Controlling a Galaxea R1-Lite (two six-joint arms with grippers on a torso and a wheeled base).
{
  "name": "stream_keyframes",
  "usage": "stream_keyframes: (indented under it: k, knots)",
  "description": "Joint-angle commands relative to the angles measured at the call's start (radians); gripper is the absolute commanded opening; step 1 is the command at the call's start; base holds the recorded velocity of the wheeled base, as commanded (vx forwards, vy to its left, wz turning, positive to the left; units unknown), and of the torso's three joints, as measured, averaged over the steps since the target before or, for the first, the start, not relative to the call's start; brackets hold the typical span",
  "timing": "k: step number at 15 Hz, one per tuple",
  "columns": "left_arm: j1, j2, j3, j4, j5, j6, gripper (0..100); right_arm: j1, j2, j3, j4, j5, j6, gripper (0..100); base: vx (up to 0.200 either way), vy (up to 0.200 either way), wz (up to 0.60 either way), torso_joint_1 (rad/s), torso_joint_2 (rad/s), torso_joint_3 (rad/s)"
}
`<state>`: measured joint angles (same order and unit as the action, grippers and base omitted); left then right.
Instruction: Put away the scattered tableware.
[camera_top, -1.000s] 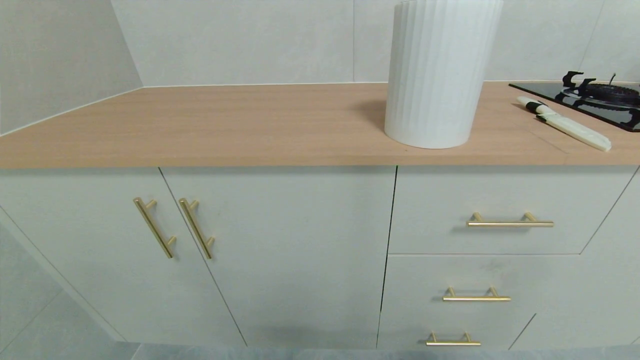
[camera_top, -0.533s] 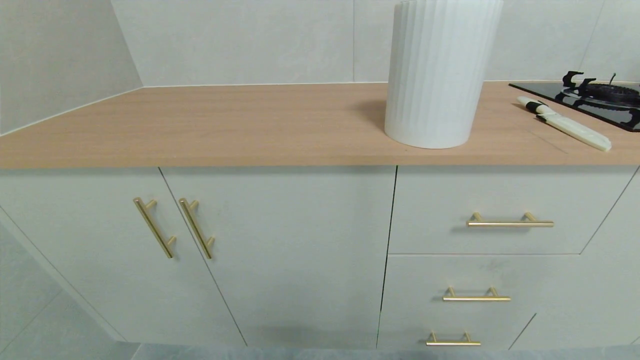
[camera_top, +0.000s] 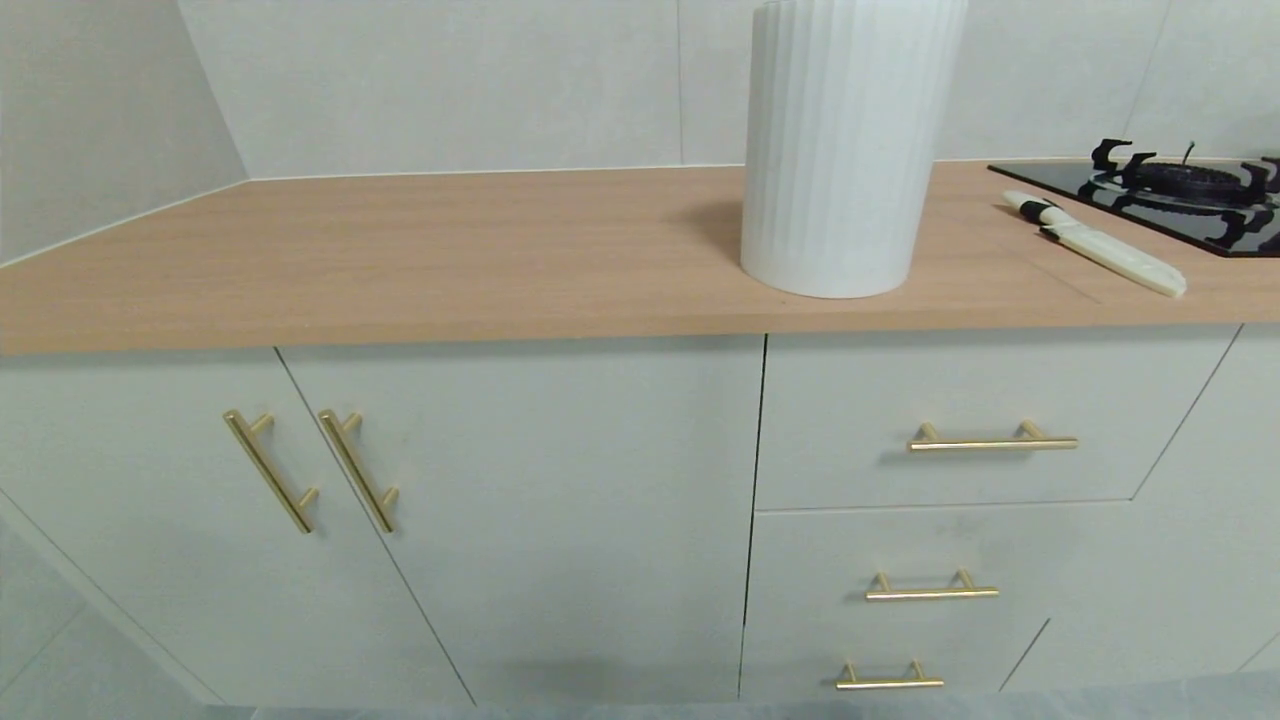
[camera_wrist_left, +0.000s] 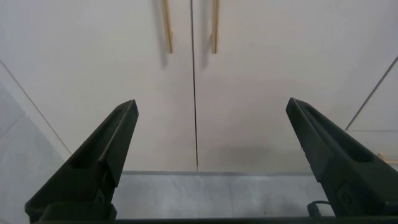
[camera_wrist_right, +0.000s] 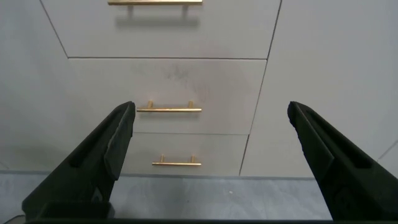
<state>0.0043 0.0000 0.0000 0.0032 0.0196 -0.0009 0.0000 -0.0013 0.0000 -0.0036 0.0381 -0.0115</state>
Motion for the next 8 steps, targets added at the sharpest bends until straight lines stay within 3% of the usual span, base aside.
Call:
stream_keyframes:
  k: [1, 2, 8]
  knots:
    - [0.0, 0.0, 0.0, 0.0, 0.0, -0.001, 100, 0.0, 0.001, 0.0, 0.001, 0.0, -0.001, 100, 0.0, 0.0, 0.0, 0.0, 0.0, 0.0]
    - [0.0, 0.0, 0.0, 0.0, 0.0, -0.001, 100, 0.0, 0.001, 0.0, -0.001, 0.0, -0.001, 100, 0.0, 0.0, 0.0, 0.0, 0.0, 0.0]
    - [0.0, 0.0, 0.0, 0.0, 0.0, -0.001, 100, 0.0, 0.001, 0.0, -0.001, 0.0, -0.001, 100, 0.0, -0.2, 0.0, 0.003, 0.0, 0.006]
